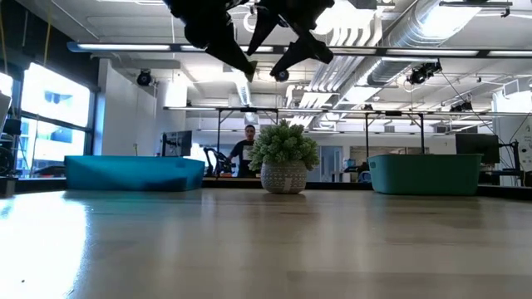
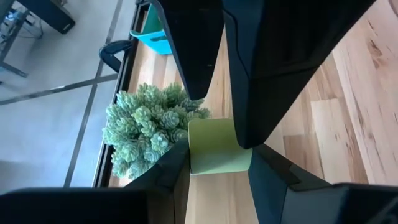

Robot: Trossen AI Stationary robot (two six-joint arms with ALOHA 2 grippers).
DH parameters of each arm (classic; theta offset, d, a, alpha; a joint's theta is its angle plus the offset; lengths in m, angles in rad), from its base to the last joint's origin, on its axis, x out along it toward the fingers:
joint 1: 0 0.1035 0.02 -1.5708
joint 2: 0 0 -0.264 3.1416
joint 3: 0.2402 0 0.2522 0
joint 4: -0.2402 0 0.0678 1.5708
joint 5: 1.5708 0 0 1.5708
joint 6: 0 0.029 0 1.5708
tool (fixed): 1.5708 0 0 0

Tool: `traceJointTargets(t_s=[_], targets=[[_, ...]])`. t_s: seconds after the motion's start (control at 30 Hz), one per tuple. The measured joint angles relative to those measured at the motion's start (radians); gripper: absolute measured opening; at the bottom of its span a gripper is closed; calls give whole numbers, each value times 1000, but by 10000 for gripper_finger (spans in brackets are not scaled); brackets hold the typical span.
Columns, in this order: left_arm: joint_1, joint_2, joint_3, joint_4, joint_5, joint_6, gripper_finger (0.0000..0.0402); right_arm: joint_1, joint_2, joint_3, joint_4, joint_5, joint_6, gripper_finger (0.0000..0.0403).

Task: Sort & place blocks by color
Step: Put the light green block into the green bin

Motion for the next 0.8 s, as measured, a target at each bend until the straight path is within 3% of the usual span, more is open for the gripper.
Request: traceJointTargets(t_s=[0.8], targets=[[0,1,-1,22,-23,-107,105,-13,-3,0,37,42,124,247]])
